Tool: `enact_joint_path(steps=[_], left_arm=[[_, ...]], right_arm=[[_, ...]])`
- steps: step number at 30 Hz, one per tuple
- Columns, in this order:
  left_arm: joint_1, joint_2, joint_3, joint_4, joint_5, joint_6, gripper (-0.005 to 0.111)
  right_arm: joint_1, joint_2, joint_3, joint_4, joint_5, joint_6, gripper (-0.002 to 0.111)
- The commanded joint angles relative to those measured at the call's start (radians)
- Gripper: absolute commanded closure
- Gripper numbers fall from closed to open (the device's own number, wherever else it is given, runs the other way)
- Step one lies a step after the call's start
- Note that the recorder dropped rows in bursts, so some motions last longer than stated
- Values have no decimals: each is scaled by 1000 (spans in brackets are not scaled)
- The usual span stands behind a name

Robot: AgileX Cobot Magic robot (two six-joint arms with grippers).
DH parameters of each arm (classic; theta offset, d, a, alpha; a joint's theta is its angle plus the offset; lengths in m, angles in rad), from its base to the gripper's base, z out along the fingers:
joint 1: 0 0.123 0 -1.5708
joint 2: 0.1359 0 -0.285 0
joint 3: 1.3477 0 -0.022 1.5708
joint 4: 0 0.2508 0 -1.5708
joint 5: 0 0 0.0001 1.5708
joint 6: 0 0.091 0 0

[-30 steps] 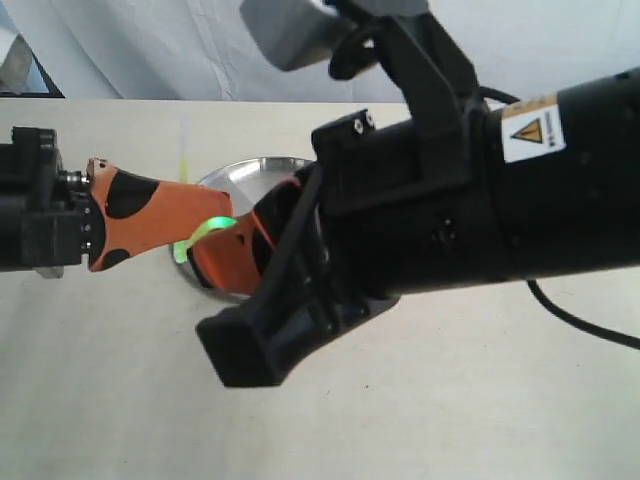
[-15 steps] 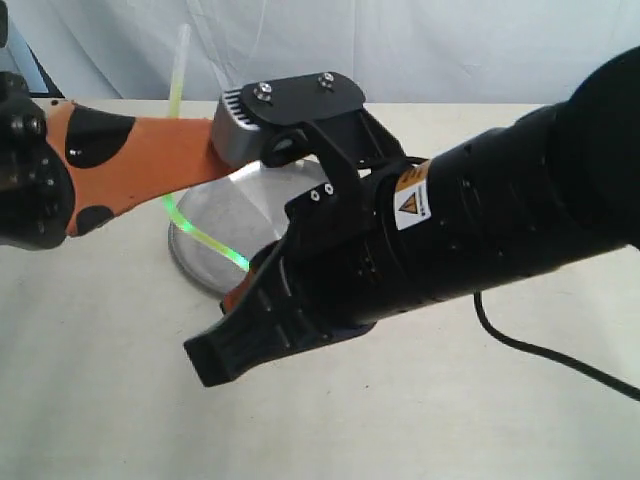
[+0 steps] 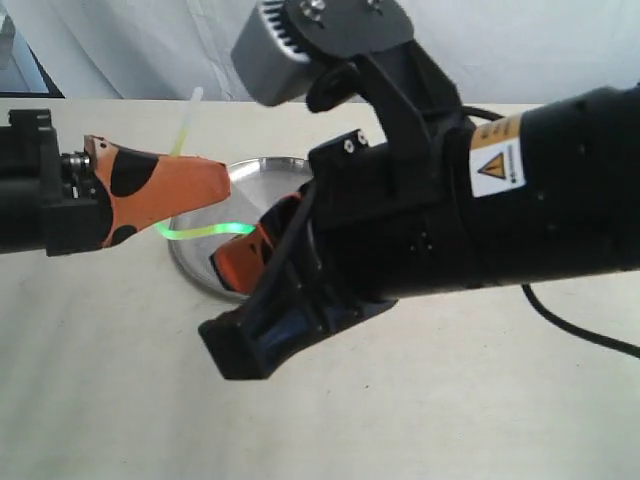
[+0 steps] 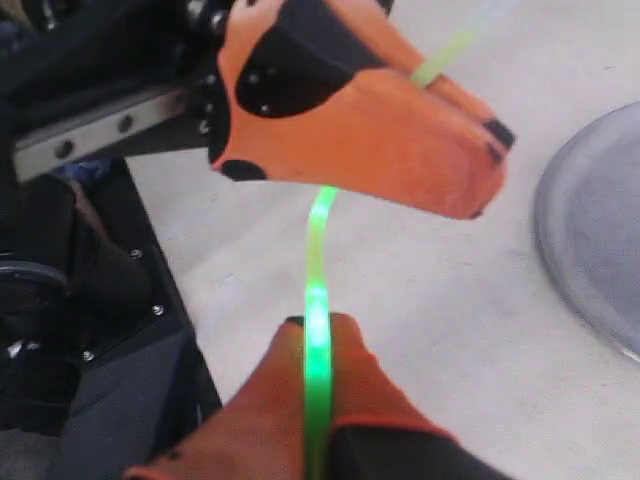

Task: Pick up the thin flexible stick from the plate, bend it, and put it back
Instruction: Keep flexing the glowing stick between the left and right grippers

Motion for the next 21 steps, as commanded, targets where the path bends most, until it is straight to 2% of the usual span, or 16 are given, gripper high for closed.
enact_joint_path(steps=[1,3,5,8,11,14,16,19,21], left_arm=[[-5,-3,4,-69,-53,3,107],[-5,-3,4,-179,-99,36,107],[-5,-3,4,-290,-132,98,107],[-5,-3,4,-423,-139,221,107],[-5,-1,4,-459,-121,262,107],[-5,-1,4,-389,-69,282,107],[-5,-1,4,-292,-8,275,107],[-5,-1,4,-105,25,158,107],[-5,-1,4,-21,-13,88,107]], right_arm=[[-1,-35,-13,-311,0,304,109],[-1,-27,-13,-416,68,420,109],[-1,-16,-13,-428,105,442,109],[23,11,-13,-343,72,390,109],[64,40,-13,-193,-15,273,109],[103,53,-13,-77,-116,162,109],[114,53,-13,-65,-150,153,109],[110,32,-13,-79,-177,153,109],[99,13,-13,-97,-198,156,109]])
